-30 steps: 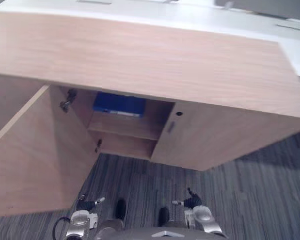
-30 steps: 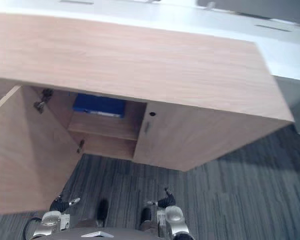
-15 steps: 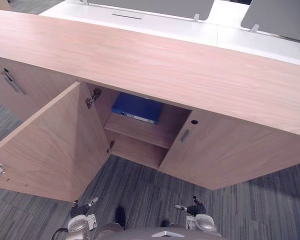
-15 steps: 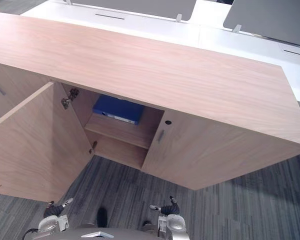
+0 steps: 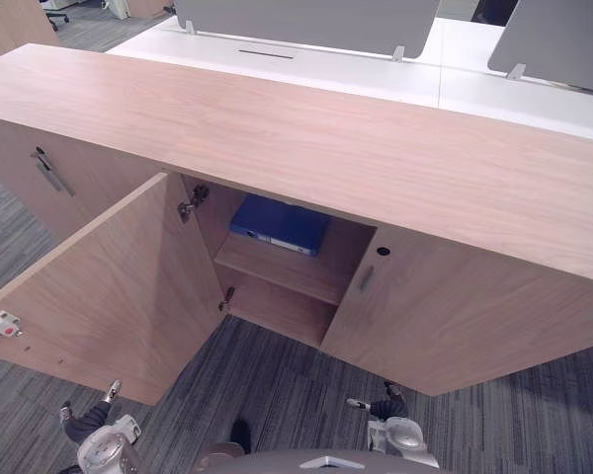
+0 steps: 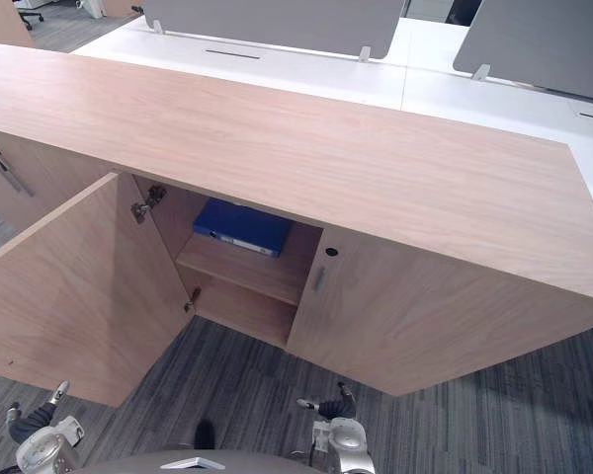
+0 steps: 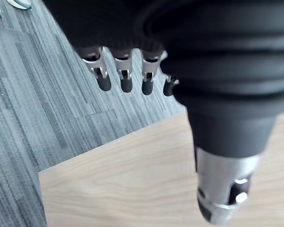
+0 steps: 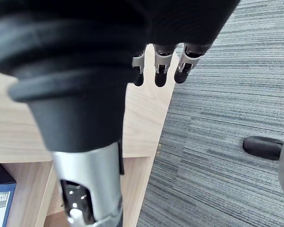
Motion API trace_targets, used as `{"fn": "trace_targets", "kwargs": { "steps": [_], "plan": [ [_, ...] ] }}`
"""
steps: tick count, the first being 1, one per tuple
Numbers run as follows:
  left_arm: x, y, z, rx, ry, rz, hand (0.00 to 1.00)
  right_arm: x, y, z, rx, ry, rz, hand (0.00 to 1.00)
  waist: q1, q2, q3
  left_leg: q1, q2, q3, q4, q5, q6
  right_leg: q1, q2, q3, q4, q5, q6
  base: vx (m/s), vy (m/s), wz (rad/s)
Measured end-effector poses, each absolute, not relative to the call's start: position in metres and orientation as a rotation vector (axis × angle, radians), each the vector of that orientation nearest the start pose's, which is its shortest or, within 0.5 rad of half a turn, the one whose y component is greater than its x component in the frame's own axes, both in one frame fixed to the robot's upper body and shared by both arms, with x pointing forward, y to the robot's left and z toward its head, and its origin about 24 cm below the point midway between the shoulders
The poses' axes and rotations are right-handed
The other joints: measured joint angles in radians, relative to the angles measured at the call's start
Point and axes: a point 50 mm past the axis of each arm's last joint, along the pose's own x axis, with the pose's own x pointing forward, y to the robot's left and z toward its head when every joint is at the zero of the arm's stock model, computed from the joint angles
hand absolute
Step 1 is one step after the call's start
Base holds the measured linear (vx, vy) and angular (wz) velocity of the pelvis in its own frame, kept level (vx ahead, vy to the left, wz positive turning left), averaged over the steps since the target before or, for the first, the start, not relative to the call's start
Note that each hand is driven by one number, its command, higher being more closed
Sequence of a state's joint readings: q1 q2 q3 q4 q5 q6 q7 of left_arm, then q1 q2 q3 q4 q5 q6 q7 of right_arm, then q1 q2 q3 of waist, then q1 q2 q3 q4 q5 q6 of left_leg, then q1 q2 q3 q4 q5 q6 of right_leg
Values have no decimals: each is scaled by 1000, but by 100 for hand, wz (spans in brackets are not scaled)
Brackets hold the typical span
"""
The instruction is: Walk over to the cabinet, pick up the folder, carry it to the office cabinet, place the folder inside the office cabinet, then close the office cabinet door
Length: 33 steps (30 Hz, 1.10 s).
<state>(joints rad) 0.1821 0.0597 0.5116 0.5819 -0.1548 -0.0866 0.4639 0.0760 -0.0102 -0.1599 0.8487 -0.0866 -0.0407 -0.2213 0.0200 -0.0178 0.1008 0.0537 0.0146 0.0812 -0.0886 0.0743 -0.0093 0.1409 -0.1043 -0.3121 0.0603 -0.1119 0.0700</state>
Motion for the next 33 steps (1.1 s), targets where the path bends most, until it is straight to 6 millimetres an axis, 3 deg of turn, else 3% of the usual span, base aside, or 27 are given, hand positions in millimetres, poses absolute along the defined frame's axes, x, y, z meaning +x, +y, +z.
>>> {"fn": "trace_targets", "kwargs": {
  "steps": [4,15,27,28,29,30,31,32,33],
  "plan": [
    [113,298,-81,-25,553,1114,0,137,-190,-137,-127,878,-336,0,4,-6,0,0,2,0,0,-5,-6,5,1,1,-1,-6,-10,-27,-6,0],
    [113,302,-74,-11,514,1141,0,139,-186,-137,-155,875,-301,0,14,-21,-3,6,1,-2,0,-5,-6,6,3,1,-6,-2,-3,3,-1,0],
    [70,339,-77,40,596,1322,0,130,-188,-143,-178,921,-289,0,22,-22,-2,15,2,-3,0,-17,-11,22,3,3,-7,-12,-11,-20,-5,0],
    [60,354,-73,65,617,1353,0,129,-189,-143,-184,926,-289,0,35,-17,-1,17,2,-3,0,-18,-9,26,-1,3,-8,-12,-10,0,0,0],
    [42,391,-50,113,578,1464,0,129,-192,-144,-214,931,-267,0,34,-27,-9,15,5,-3,0,-24,-19,25,2,3,-10,-8,-5,26,-9,-3],
    [32,414,-34,142,542,1507,0,129,-194,-144,-228,930,-249,0,33,-32,-11,13,7,-3,0,-25,-20,22,4,4,-10,-9,-7,34,-32,-3],
    [22,458,8,218,466,1542,0,128,-195,-144,-236,930,-218,0,35,-41,-18,1,13,4,0,-27,-23,9,8,5,-10,-10,-9,58,-52,-3],
    [22,486,51,309,363,1559,0,126,-198,-143,-234,931,-218,0,48,-50,-24,-8,15,10,0,-36,-21,-1,10,7,-11,-11,-11,50,-42,-2],
    [28,494,67,379,342,1531,0,125,-199,-144,-240,933,-213,0,56,-49,-23,-7,14,8,0,-21,-15,0,12,11,-10,-9,-12,49,-32,8]
  ]
}}
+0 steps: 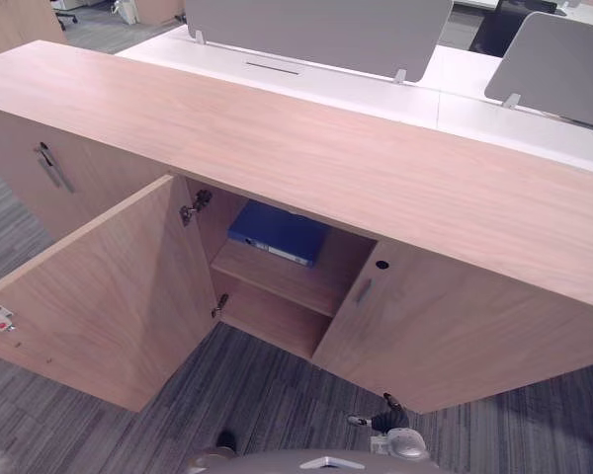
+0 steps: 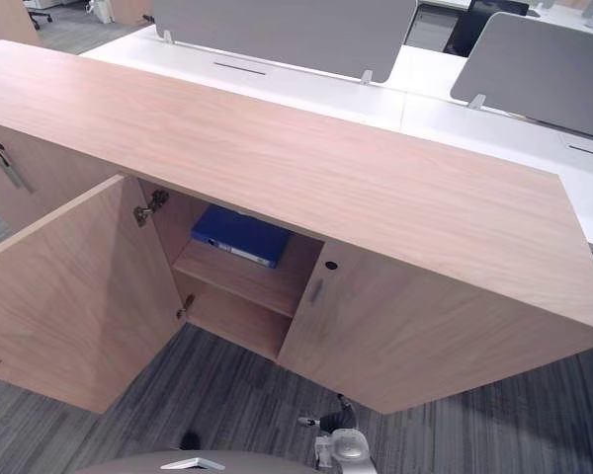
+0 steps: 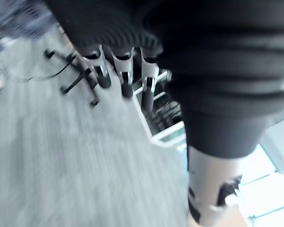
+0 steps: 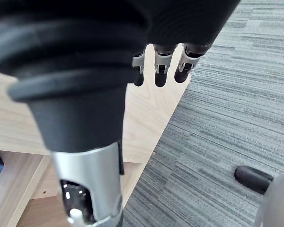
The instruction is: Walk over to the cabinet, pick up the folder, carry it to the office cabinet, place the folder inside the office cabinet, then close the office cabinet door
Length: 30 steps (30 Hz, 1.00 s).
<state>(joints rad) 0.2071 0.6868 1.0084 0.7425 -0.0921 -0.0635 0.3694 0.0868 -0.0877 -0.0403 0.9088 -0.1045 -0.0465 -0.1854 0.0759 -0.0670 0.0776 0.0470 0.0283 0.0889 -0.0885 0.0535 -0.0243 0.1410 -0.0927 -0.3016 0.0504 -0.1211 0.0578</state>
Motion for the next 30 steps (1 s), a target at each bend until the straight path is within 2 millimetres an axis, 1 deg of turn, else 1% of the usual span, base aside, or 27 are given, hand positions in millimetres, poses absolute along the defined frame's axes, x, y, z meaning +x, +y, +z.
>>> {"fn": "trace_targets", "kwargs": {
  "steps": [1,2,3,4,5,6,7,8,9,10,12,15,16,17,21,23,28,29,30],
  "plan": [
    [38,500,81,493,358,1478,0,123,-202,-144,-259,938,-204,0,6,12,-4,1,-5,-8,0,3,2,3,2,18,5,1,-1,26,17,20],
    [47,503,82,554,399,1423,0,121,-207,-144,-281,945,-196,0,5,26,-14,6,-12,-15,0,2,3,7,-4,45,9,2,-3,36,53,18],
    [53,500,70,541,446,1388,0,121,-206,-144,-280,944,-193,0,3,43,-21,11,-18,-14,0,-1,7,12,-9,57,7,2,-3,13,73,7],
    [55,497,61,524,478,1371,0,123,-203,-144,-275,938,-189,0,3,49,-22,11,-20,-14,0,-1,8,12,-11,62,6,2,-2,-11,55,-7],
    [59,490,45,491,530,1341,0,125,-198,-144,-270,932,-174,0,0,56,-21,10,-23,-14,0,-4,8,11,-13,68,3,1,-2,-44,17,-5],
    [64,486,36,481,557,1315,0,125,-195,-145,-264,933,-169,0,0,56,-20,8,-22,-15,0,-8,2,10,-12,68,2,1,-2,-59,-4,-1],
    [73,481,31,474,559,1281,0,124,-192,-146,-255,938,-166,0,0,55,-17,7,-19,-18,0,-8,1,10,-9,67,1,1,-2,-49,-24,2],
    [76,480,31,476,558,1267,0,121,-192,-147,-253,947,-165,0,0,52,-17,8,-17,-19,0,-8,0,11,-8,67,0,1,-2,-35,-39,3],
    [83,478,32,493,549,1239,0,115,-193,-148,-254,963,-168,0,2,35,-21,8,-14,-21,0,-8,-1,14,-7,67,-3,-1,-1,-24,-43,4],
    [91,475,32,516,544,1202,0,113,-195,-149,-257,968,-176,0,3,23,-19,7,-12,-24,0,-6,-3,15,-6,66,-4,-2,-1,-28,-41,4],
    [104,470,31,547,533,1145,0,113,-198,-148,-258,968,-185,0,1,16,-15,6,-11,-25,0,-5,-4,13,-5,67,-4,-3,-1,-46,-30,2],
    [120,464,37,565,482,1102,0,112,-197,-149,-256,969,-184,0,-4,16,-15,6,-14,-25,0,-5,-4,12,-6,68,-5,-11,-9,-26,-11,0],
    [129,460,39,571,450,1077,0,112,-196,-149,-258,969,-181,0,-5,17,-14,5,-16,-25,0,-6,-4,12,-6,68,-5,-12,-7,0,0,0],
    [138,452,38,574,429,1042,0,113,-197,-148,-261,968,-182,0,-5,20,-12,5,-19,-29,0,-7,-2,13,-7,68,-5,-13,-6,0,0,0],
    [144,441,27,555,432,1028,0,113,-198,-148,-261,969,-189,0,-3,22,-10,5,-26,-35,0,-4,5,12,-10,63,-9,-10,0,44,-7,5],
    [150,429,19,544,427,999,0,114,-202,-148,-255,971,-211,0,3,23,-5,3,-30,-36,0,-2,6,13,-12,64,-11,-10,0,50,-7,12],
    [158,408,2,520,446,924,0,132,-202,-142,-252,928,-215,0,-3,27,16,5,-31,-34,0,-2,7,14,-14,70,-12,-10,0,-3,-8,0],
    [163,401,0,519,435,901,0,133,-202,-142,-252,924,-215,0,-5,27,17,5,-31,-33,0,-3,7,14,-14,71,-12,-10,0,-31,-17,-3],
    [162,400,-1,513,439,904,0,133,-202,-142,-252,925,-215,0,-6,27,17,6,-31,-33,0,-2,7,14,-13,71,-12,-10,0,-31,-19,-1]
  ]
}}
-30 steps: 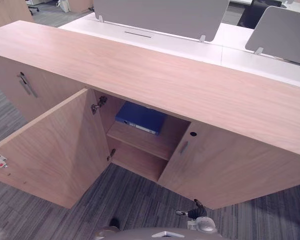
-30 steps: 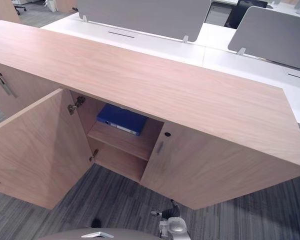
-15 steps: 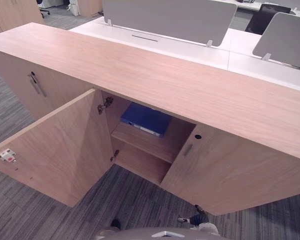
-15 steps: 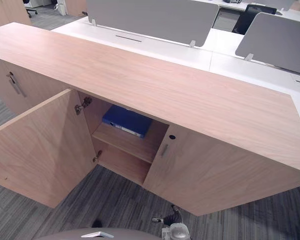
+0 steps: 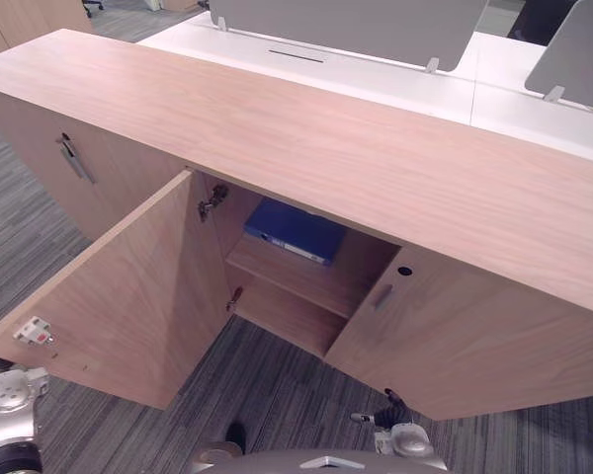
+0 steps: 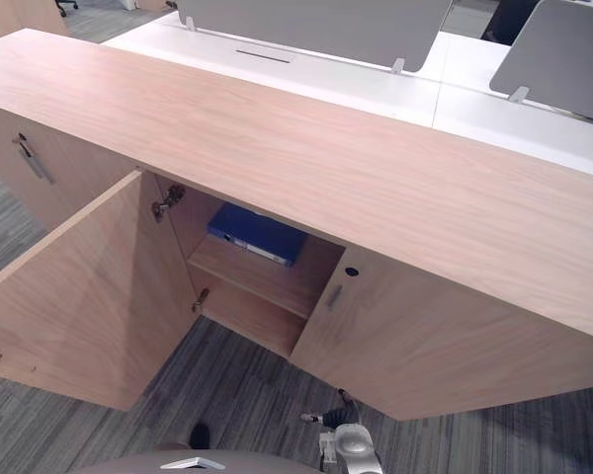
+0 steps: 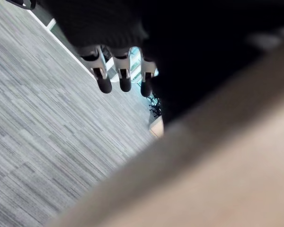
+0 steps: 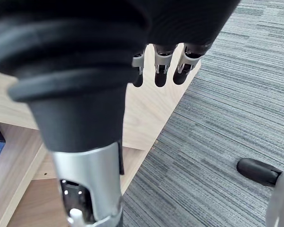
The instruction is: Walk over to the cabinet, pick up the folder, carry it to the office cabinet, place the folder inside the office cabinet, then close the office cabinet door
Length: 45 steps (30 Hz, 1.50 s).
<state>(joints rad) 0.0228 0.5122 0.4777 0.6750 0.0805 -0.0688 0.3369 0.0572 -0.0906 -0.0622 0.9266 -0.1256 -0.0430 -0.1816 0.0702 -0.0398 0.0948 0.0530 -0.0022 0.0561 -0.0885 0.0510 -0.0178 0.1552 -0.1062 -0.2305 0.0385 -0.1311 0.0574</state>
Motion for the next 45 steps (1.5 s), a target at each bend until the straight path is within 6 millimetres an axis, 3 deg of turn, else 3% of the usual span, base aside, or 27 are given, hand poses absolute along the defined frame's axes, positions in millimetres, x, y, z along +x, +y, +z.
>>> {"fn": "trace_targets", "kwargs": {
  "steps": [3,5,10,12,18,23,28,36,39,45],
  "plan": [
    [161,396,-5,509,444,890,0,131,-203,-142,-252,931,-217,0,0,1,0,1,1,3,0,0,0,0,0,1,0,0,0,0,0,0],
    [161,395,3,517,413,886,0,127,-204,-143,-250,941,-222,0,6,2,3,0,2,3,0,0,0,0,-1,2,0,1,2,0,0,0],
    [161,427,66,582,206,889,0,120,-209,-145,-225,957,-240,0,6,5,4,3,4,9,0,0,0,1,2,9,-5,3,4,0,0,-2],
    [163,427,71,573,174,893,0,120,-208,-145,-221,958,-233,0,7,10,6,3,4,12,0,0,0,0,2,13,-5,5,5,-4,-2,-8],
    [158,394,52,454,126,826,0,112,-209,-147,-216,979,-244,0,16,8,5,3,-3,13,0,-1,1,0,-4,16,-6,6,4,-9,-7,0],
    [147,353,19,330,167,725,0,112,-212,-146,-208,981,-261,0,17,30,-3,13,-3,12,0,2,4,4,-5,14,-1,6,4,-45,-12,2],
    [143,322,-10,234,256,648,0,111,-213,-147,-206,993,-266,0,9,27,-3,17,0,12,0,7,5,7,-3,17,1,7,6,-43,-13,0],
    [135,296,-38,159,365,600,0,110,-213,-147,-200,997,-274,0,6,22,-3,18,-3,14,0,12,11,7,-8,20,1,14,19,0,0,0],
    [131,283,-47,140,401,552,0,110,-211,-147,-194,997,-272,0,0,20,-4,20,-5,20,0,13,12,6,-9,25,1,18,22,0,0,-5],
    [129,233,-74,51,516,369,0,114,-196,-147,-157,978,-259,0,-29,8,-7,31,-3,38,0,13,12,7,-10,45,1,23,24,-13,-4,-10]
  ]
}}
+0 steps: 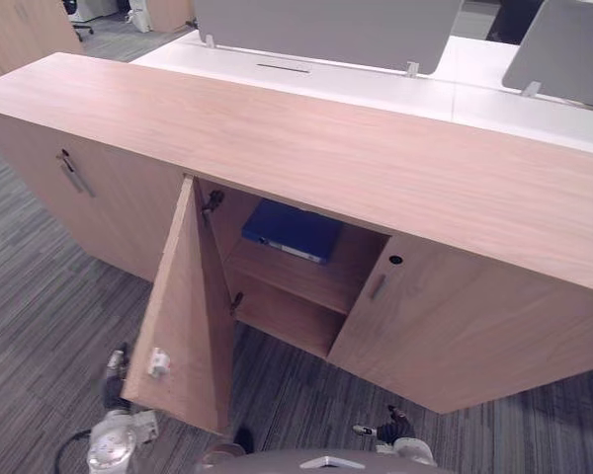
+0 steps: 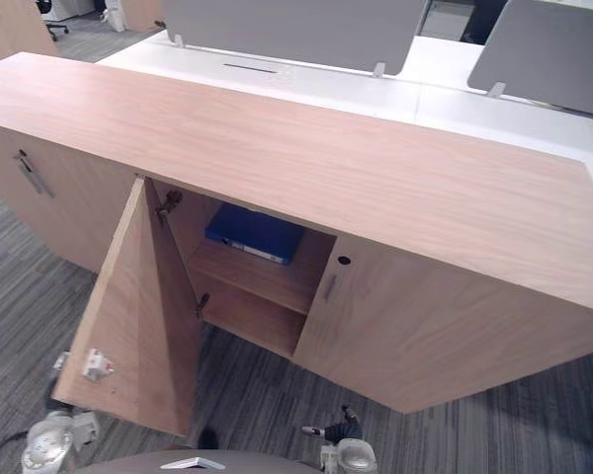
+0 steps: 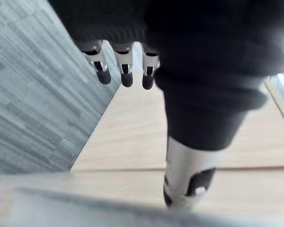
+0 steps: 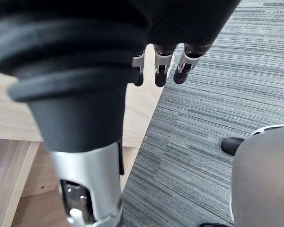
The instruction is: Walk over to the cabinet, pick up the folder, carry it to the office cabinet, place the folder inside the office cabinet, then close the office cabinet door
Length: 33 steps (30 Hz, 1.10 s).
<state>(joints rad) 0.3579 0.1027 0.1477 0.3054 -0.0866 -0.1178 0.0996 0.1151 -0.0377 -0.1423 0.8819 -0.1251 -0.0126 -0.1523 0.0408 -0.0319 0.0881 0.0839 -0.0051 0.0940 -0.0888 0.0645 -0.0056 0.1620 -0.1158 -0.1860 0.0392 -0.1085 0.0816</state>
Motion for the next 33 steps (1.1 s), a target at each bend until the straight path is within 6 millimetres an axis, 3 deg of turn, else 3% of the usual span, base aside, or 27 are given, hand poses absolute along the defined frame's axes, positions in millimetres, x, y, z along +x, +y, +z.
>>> {"fn": "trace_targets", "kwargs": {
  "steps": [2,6,11,17,21,26,33],
  "plan": [
    [130,209,-82,8,545,279,0,115,-193,-147,-147,978,-255,0,-11,-3,-2,8,2,16,0,-1,-1,0,1,16,0,2,1,-30,-6,-19],
    [132,181,-90,-42,585,180,0,115,-188,-148,-135,977,-250,0,-34,-4,-3,13,11,39,0,-3,-3,-7,4,38,-1,6,1,-32,-10,-18],
    [134,170,-96,-44,615,127,0,116,-185,-148,-132,977,-247,0,-45,0,-5,25,25,72,0,-9,-8,-9,15,69,-15,14,-1,-28,-14,-21],
    [157,155,-95,-19,600,64,0,119,-184,-147,-143,967,-237,0,-69,9,-11,23,34,111,0,-19,-15,-27,25,116,-34,30,-2,5,-4,-21],
    [178,155,-93,9,582,75,0,121,-184,-146,-146,970,-235,0,-86,10,-12,21,38,147,0,-28,-16,-45,32,145,-39,44,-3,35,1,-30],
    [208,171,-81,105,527,112,0,130,-186,-143,-195,951,-207,0,-115,19,-11,-4,48,201,1,-35,-20,-87,40,193,-63,69,-4,30,-9,-31],
    [225,176,-69,177,476,118,0,133,-188,-142,-221,948,-218,0,-136,20,-10,-17,53,222,1,-37,-22,-111,45,216,-70,82,-5,-8,-14,-12]
  ]
}}
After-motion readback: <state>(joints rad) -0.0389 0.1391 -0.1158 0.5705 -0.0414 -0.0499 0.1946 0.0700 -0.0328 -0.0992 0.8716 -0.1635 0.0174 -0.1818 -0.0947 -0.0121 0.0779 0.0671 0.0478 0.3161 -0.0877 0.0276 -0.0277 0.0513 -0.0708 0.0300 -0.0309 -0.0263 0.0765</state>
